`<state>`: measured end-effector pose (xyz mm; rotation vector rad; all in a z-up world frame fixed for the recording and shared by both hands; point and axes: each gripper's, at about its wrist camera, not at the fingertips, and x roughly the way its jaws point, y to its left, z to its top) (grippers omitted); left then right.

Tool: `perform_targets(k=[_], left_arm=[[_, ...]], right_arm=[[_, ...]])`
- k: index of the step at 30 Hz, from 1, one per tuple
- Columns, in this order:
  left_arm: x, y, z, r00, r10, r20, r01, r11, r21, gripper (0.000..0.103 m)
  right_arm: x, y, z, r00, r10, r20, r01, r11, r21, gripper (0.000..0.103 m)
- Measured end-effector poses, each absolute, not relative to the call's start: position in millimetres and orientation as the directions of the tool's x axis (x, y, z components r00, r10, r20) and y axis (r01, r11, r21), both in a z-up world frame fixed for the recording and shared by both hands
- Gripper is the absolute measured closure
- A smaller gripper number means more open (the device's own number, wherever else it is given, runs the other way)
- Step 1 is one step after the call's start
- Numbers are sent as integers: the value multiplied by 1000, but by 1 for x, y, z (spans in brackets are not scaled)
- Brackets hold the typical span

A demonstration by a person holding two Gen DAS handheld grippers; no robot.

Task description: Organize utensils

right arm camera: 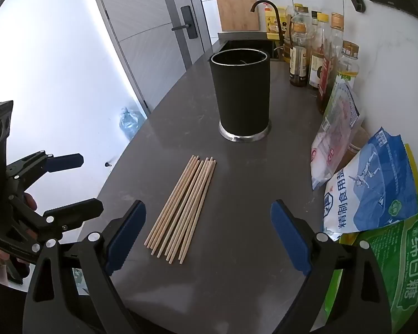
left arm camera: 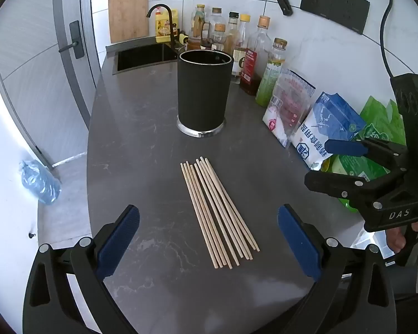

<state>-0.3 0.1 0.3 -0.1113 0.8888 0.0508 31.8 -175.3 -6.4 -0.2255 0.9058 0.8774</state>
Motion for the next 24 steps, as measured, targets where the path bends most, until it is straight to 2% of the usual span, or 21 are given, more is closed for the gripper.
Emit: perform_targets(k=[24], left_arm=[[-5,2,-1,631,1,-776,-89,993,-71,6]], right_arm=[[33,-175,-12,301,573,-762,-741,643,191,13]])
